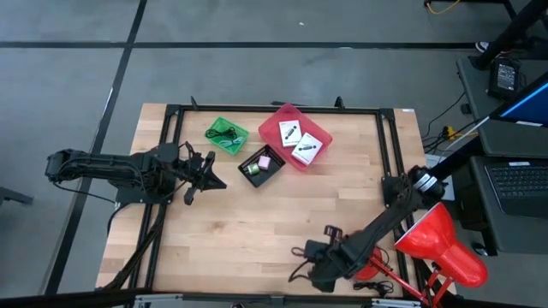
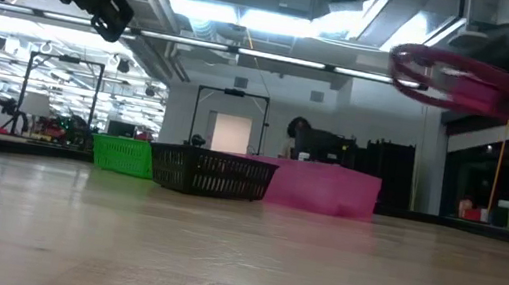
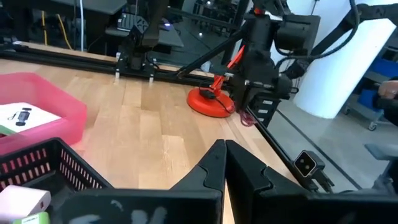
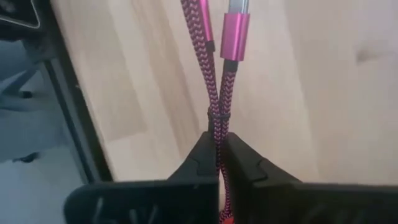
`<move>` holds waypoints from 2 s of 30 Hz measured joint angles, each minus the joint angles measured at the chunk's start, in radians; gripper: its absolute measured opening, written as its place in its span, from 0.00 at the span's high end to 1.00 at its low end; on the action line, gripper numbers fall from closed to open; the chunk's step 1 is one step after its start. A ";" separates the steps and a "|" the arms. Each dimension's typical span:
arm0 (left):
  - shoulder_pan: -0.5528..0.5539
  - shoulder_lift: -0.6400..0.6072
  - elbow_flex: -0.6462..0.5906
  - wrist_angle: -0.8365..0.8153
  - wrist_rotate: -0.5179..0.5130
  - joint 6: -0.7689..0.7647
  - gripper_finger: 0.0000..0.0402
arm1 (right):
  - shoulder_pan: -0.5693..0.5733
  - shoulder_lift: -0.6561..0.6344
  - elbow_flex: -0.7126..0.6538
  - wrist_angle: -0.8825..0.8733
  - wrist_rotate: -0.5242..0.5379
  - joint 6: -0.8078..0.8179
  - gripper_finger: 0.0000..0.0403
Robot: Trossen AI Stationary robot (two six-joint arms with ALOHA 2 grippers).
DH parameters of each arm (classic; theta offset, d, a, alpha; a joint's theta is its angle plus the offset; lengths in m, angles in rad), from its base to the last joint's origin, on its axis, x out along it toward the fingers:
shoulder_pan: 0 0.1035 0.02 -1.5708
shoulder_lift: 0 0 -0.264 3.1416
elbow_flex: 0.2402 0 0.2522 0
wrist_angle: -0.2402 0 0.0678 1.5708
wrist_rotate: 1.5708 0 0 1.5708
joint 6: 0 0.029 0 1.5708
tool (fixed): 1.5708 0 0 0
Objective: Pick and place items into bin
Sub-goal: Put the pink charger cable into the green bin
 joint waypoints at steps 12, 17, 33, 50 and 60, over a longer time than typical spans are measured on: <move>0.000 0.000 0.000 -0.024 0.000 0.000 0.99 | -0.132 -0.068 -0.056 0.099 0.043 -0.308 1.00; 0.000 0.000 0.000 -0.024 0.000 0.000 1.00 | -0.194 -0.100 -0.218 0.278 0.037 -0.403 1.00; 0.000 0.000 0.000 -0.061 0.000 0.087 0.99 | -0.368 -0.413 -0.749 1.013 0.094 -0.706 1.00; 0.000 0.000 0.000 -0.068 -0.167 0.133 0.98 | -0.561 -0.421 -1.051 1.760 0.016 -1.024 1.00; 0.001 0.000 0.000 -0.047 -0.444 0.220 0.98 | -0.639 -0.421 -1.094 1.860 -0.064 -1.038 1.00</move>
